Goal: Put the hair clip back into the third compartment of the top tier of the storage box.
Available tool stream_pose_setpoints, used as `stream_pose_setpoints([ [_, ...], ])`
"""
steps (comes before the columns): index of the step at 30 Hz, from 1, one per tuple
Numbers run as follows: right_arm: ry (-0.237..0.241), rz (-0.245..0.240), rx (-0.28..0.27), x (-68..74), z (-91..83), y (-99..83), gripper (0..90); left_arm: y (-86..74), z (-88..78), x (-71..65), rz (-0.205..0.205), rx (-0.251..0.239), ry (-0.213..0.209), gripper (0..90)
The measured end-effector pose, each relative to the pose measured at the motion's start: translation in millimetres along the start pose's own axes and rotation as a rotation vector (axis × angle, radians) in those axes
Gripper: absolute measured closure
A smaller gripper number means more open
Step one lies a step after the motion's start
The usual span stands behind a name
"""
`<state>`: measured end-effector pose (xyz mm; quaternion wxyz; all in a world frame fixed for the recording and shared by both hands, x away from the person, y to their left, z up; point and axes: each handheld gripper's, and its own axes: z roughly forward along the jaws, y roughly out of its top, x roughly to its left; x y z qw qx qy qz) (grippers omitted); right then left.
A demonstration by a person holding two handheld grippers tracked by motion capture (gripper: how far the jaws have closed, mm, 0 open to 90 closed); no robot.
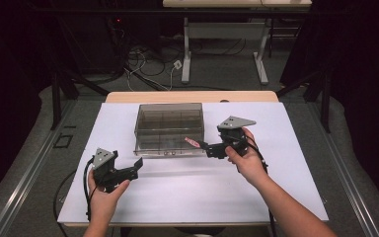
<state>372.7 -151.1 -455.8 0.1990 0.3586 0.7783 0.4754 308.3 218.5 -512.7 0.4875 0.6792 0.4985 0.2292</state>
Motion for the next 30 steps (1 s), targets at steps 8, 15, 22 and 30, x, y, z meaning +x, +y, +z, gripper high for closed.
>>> stream_pose_setpoints([
  [8,-0.009,-0.020,0.010,1.8,-13.3,-10.6,2.0,-2.1,-4.6,-0.1,-0.011,-0.007,-0.003,8.7],
  [15,-0.046,-0.035,0.017,1.4,-21.2,-23.8,0.0,-3.9,-7.9,-2.9,-0.013,-0.012,-0.009,15.4],
  [22,-0.061,-0.016,0.019,-2.0,-29.4,-40.8,0.0,-3.7,-10.9,-8.0,-0.003,-0.026,-0.010,19.0],
  [30,-0.052,-0.021,0.007,-4.0,-39.0,-58.6,0.0,-3.0,-12.7,-11.1,0.023,-0.040,0.010,28.2],
])
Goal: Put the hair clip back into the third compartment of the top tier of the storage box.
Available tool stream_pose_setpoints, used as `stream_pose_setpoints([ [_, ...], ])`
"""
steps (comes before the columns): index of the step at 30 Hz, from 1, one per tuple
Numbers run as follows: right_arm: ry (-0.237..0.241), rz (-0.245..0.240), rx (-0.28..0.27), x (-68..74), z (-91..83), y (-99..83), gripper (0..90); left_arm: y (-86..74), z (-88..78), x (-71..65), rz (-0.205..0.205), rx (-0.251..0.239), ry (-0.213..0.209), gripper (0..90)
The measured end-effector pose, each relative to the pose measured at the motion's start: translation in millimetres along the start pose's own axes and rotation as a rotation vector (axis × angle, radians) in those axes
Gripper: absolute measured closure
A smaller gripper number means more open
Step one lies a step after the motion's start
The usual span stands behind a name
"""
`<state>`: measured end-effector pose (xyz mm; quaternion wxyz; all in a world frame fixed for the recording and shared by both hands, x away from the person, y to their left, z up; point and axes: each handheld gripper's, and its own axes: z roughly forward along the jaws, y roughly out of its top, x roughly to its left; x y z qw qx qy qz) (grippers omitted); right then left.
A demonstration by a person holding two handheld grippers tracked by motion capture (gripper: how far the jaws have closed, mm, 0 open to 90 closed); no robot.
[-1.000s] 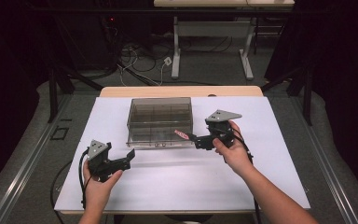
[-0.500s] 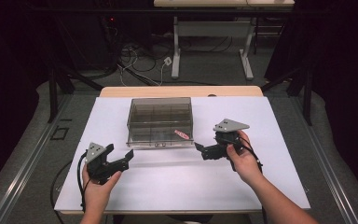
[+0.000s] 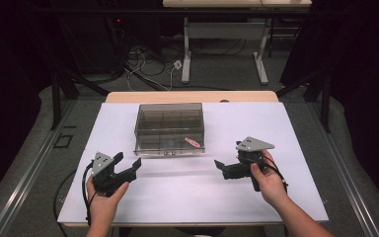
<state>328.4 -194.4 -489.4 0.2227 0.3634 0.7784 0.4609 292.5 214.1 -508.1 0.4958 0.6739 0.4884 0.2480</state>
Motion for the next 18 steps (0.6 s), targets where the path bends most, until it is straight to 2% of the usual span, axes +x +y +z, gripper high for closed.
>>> stream_pose_setpoints([
  [3,0.002,-0.018,0.003,0.8,-2.0,-11.7,0.0,-0.1,0.1,-1.4,0.009,0.006,0.007,34.4],
  [6,-0.008,-0.029,0.014,0.0,-3.8,-21.9,0.0,0.0,0.0,-3.3,0.012,0.009,0.007,36.6],
  [11,-0.043,0.000,-0.003,-4.6,-6.1,-35.8,0.0,0.1,-1.5,-4.4,-0.008,0.010,0.019,41.4],
  [13,-0.046,0.004,-0.009,-9.0,-8.1,-40.6,0.0,-1.0,-1.5,-3.9,-0.026,0.023,0.026,44.0],
  [17,-0.096,0.037,-0.040,-20.4,-10.1,-51.5,0.0,-2.4,-2.1,-4.7,-0.056,0.054,0.055,45.9],
  [18,-0.097,0.037,-0.020,-23.1,-11.1,-54.2,0.0,-2.3,-2.2,-5.3,-0.058,0.060,0.062,46.3],
])
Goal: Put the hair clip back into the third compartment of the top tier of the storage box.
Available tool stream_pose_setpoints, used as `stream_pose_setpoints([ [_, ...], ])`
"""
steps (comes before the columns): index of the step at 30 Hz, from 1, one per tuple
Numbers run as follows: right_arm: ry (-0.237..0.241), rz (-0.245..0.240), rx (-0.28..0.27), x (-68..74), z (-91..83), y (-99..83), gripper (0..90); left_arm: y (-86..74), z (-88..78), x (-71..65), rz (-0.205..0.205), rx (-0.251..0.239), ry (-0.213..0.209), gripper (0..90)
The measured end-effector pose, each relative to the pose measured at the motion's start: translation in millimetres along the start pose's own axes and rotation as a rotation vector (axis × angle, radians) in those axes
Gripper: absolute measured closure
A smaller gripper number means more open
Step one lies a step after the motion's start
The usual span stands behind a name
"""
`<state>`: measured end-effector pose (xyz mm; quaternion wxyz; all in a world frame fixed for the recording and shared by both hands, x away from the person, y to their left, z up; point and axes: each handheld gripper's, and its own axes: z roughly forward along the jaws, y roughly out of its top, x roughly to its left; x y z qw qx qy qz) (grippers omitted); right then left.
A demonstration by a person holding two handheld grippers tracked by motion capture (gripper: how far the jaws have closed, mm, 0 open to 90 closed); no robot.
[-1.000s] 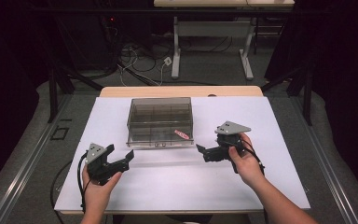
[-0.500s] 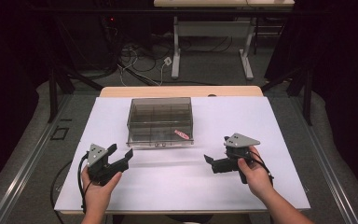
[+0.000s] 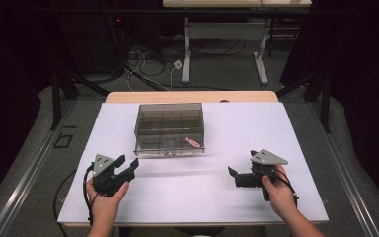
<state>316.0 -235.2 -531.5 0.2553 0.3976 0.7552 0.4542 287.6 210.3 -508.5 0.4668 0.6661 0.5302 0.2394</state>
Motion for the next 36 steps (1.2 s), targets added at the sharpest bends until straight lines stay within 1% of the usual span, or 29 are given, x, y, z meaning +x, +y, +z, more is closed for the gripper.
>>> stream_pose_setpoints([
  [1,-0.010,0.017,-0.007,-1.2,1.1,-3.7,0.0,0.1,-0.2,-0.3,-0.001,0.002,-0.001,47.2],
  [2,-0.013,0.025,-0.003,-3.1,2.0,-6.8,0.0,0.4,-0.5,-0.7,-0.005,0.001,-0.008,48.4],
  [4,-0.009,0.032,0.013,-4.8,4.2,-11.9,0.0,1.1,-1.0,-1.3,0.003,-0.003,-0.010,49.6],
  [5,-0.013,0.022,0.011,-5.3,5.8,-14.0,0.0,1.3,-1.1,-2.0,0.002,-0.004,-0.011,50.1],
  [8,0.001,0.030,0.019,-4.0,8.9,-17.8,0.0,1.5,0.0,-4.3,0.000,-0.004,-0.026,52.9],
  [9,0.007,0.037,0.032,-3.1,8.7,-18.5,0.0,1.9,0.4,-5.4,0.000,0.001,-0.033,54.5],
  [10,0.005,0.040,0.024,-2.4,9.8,-19.5,0.0,2.3,0.9,-6.5,0.000,0.004,-0.037,56.3],
  [11,0.008,0.034,0.027,-2.2,9.8,-20.3,0.0,3.0,1.2,-7.9,-0.004,0.009,-0.040,57.2],
  [12,0.009,0.034,0.023,-1.6,10.4,-21.0,0.0,3.7,1.7,-9.5,-0.007,0.011,-0.044,60.6],
  [15,0.005,0.035,0.024,-1.4,10.0,-21.6,0.0,6.4,3.3,-14.0,-0.003,0.020,-0.044,66.5],
  [17,0.000,0.033,0.016,-2.0,10.3,-21.6,0.0,8.4,5.5,-16.2,0.001,0.034,-0.049,70.9],
  [19,-0.004,0.040,0.015,-2.5,10.0,-21.5,0.0,10.2,8.1,-18.2,0.001,0.048,-0.055,76.0],
  [21,-0.006,0.041,0.010,-3.8,9.7,-21.7,0.0,11.7,10.6,-19.6,-0.012,0.060,-0.069,80.3],
  [22,-0.008,0.050,0.012,-3.8,9.6,-21.7,0.0,12.2,11.8,-20.2,-0.020,0.063,-0.077,82.2],
  [25,-0.010,0.056,0.014,-5.0,9.9,-22.2,0.0,12.9,15.5,-21.4,-0.052,0.073,-0.095,86.7],
  [29,-0.011,0.056,0.017,-5.8,10.6,-22.5,0.0,13.3,21.3,-21.5,-0.087,0.085,-0.114,89.9],
  [30,-0.010,0.060,0.019,-5.6,10.6,-22.5,0.0,13.7,22.2,-21.5,-0.089,0.093,-0.115,90.0],
  [32,0.005,0.084,0.019,-5.0,10.9,-22.7,0.0,14.6,24.7,-22.5,-0.095,0.099,-0.116,90.0],
  [33,0.004,0.088,0.024,-4.9,10.8,-22.5,0.0,14.9,26.1,-23.4,-0.100,0.095,-0.113,90.0],
  [34,0.003,0.090,0.025,-5.0,10.7,-22.5,0.0,15.7,26.8,-23.9,-0.096,0.100,-0.114,90.0],
  [35,0.001,0.081,0.024,-5.9,10.8,-22.5,0.0,16.2,27.9,-25.1,-0.097,0.098,-0.113,90.0],
  [36,0.001,0.087,0.027,-5.8,10.5,-22.6,0.0,17.0,28.5,-26.0,-0.096,0.100,-0.112,90.0],
])
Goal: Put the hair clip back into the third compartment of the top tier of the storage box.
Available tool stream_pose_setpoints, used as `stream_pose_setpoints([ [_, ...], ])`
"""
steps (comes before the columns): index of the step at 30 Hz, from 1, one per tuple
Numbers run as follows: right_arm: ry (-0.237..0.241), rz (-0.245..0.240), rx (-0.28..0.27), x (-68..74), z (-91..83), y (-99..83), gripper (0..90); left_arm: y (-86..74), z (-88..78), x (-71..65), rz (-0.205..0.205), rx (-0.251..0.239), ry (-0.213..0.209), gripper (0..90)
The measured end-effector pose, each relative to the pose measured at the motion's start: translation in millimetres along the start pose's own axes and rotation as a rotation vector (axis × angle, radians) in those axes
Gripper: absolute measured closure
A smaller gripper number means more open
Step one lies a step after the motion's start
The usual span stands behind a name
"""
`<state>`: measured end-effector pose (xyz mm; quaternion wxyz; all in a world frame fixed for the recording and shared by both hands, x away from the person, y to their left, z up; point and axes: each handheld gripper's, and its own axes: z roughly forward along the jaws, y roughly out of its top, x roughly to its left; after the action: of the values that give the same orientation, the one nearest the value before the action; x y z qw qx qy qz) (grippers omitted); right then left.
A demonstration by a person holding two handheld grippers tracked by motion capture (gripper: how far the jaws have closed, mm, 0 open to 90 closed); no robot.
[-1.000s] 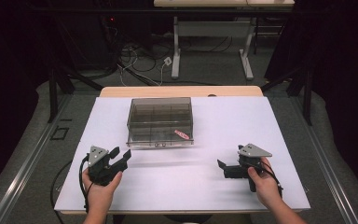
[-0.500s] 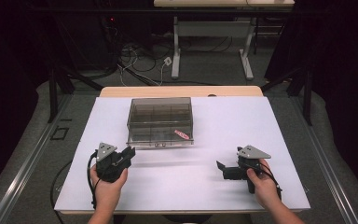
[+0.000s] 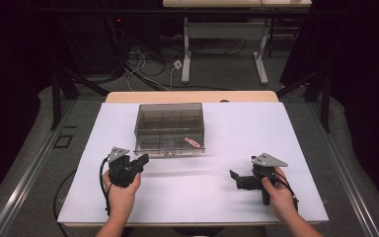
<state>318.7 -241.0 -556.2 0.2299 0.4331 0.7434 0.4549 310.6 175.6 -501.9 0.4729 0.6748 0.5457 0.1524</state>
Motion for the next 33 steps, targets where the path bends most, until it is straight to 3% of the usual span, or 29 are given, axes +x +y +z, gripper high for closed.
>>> stream_pose_setpoints([
  [12,0.005,0.018,0.000,-3.0,0.2,0.5,0.0,4.5,9.4,-10.8,-0.024,0.016,0.000,90.0],
  [33,0.003,0.038,0.003,-4.9,-0.2,0.8,0.0,-2.8,28.2,-35.4,0.027,0.076,-0.027,90.0],
])
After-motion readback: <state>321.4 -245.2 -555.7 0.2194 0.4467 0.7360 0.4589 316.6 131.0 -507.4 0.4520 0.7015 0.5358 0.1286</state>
